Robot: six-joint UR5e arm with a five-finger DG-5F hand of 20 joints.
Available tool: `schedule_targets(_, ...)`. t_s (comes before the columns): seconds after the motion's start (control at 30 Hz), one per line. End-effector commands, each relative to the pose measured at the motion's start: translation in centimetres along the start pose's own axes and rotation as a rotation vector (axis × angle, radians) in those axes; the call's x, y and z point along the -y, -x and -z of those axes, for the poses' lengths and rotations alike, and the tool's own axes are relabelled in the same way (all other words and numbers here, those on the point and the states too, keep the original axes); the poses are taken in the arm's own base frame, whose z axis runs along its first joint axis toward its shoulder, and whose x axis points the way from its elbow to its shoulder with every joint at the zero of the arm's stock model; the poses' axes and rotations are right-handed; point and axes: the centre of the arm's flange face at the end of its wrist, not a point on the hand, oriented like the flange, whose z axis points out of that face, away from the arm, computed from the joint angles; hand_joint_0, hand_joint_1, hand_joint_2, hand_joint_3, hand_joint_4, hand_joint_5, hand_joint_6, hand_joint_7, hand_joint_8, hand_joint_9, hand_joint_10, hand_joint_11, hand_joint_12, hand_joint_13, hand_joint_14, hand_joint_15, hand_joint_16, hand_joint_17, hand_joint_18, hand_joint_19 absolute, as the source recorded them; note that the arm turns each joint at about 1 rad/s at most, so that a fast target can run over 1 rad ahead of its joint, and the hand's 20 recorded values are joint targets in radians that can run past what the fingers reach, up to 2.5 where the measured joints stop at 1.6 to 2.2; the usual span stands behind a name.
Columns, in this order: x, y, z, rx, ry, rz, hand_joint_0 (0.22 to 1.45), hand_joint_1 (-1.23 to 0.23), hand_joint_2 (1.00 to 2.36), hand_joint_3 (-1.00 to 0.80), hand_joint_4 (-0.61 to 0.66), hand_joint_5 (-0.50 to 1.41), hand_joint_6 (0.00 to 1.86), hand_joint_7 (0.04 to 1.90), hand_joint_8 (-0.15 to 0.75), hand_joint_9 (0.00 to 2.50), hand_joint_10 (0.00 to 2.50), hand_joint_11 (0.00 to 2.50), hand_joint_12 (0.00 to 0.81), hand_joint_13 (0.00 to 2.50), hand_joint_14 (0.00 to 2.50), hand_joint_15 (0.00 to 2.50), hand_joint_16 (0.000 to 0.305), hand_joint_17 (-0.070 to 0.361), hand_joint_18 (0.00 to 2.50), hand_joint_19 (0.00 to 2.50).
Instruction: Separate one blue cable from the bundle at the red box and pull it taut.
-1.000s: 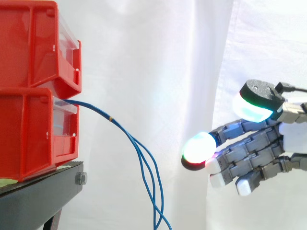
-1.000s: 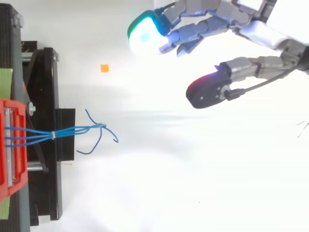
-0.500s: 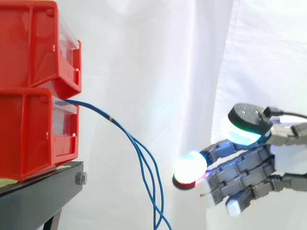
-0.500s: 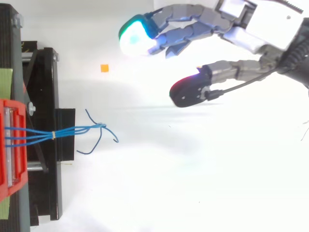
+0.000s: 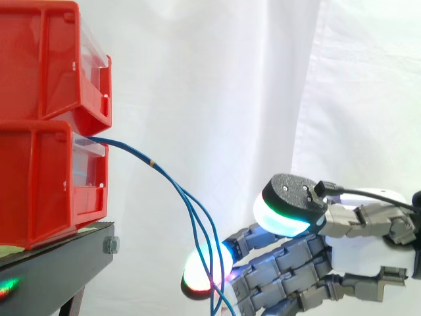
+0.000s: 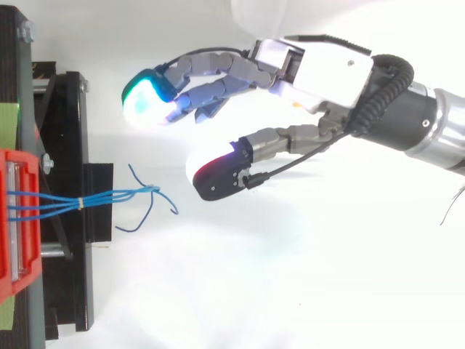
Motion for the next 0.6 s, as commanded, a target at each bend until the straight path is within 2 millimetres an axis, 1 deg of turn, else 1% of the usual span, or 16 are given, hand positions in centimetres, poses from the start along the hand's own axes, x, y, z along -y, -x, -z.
schedule_targets(0.0,1.0,-1.0,-0.1,-0.006,0.011,-0.009,0.53,-0.68,1.00,-0.50,0.39,-0.20,0.50,0.71,0.370,0.67,0.01,0.33,0.393,0.67,0.01,0.34,0.062,0.139,0.68,0.60)
schedule_targets(0.07,0.6,-1.7,-0.3,-0.003,0.044,-0.026,0.53,-0.68,1.00,-0.50,0.39,-0.20,0.50,0.72,0.372,0.67,0.01,0.32,0.392,0.67,0.01,0.35,0.062,0.139,0.68,0.60)
schedule_targets(0.27,0.5,-2.0,-0.3,-0.007,0.051,-0.029,0.53,-0.67,1.00,-0.50,0.38,-0.21,0.50,0.80,0.373,0.69,0.01,0.35,0.391,0.68,0.01,0.36,0.062,0.139,0.69,0.59)
schedule_targets(0.47,-0.2,-2.5,-0.7,-0.021,0.094,-0.044,0.53,-0.67,1.00,-0.50,0.39,-0.20,0.50,0.88,0.376,0.70,0.01,0.38,0.394,0.69,0.01,0.37,0.061,0.138,0.69,0.59)
schedule_targets(0.57,-0.6,-2.7,-1.0,-0.033,0.116,-0.058,0.53,-0.68,1.00,-0.50,0.40,-0.20,0.50,0.89,0.377,0.70,0.01,0.38,0.395,0.69,0.01,0.37,0.061,0.138,0.69,0.60)
